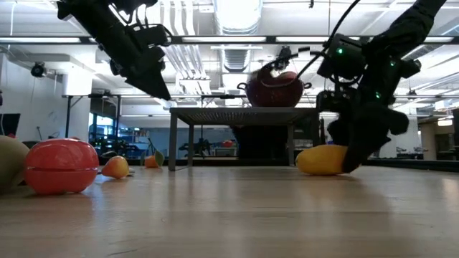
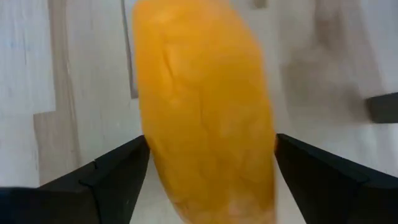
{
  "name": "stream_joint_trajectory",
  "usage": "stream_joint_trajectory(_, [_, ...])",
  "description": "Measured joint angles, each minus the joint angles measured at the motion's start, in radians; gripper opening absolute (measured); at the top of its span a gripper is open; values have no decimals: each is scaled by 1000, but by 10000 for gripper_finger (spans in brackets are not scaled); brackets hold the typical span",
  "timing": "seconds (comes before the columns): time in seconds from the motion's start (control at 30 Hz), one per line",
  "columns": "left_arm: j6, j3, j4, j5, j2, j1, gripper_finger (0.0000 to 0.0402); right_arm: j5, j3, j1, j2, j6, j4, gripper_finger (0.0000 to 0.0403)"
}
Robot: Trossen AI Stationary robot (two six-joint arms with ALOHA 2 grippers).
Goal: Pick & Place Fruit
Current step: Put the mango into the purple bowl on the shelf, then put the pear into the purple bowl on the shelf
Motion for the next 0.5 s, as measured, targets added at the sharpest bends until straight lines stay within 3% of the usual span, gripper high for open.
stream_joint_trajectory(0.3, [-70,0,-28,24,0,-76,243,-3,13,28,-76,3,-11,353])
stream_joint_trajectory(0.5, [-202,0,-58,122,0,-187,243,-3,14,64,-133,9,-9,338])
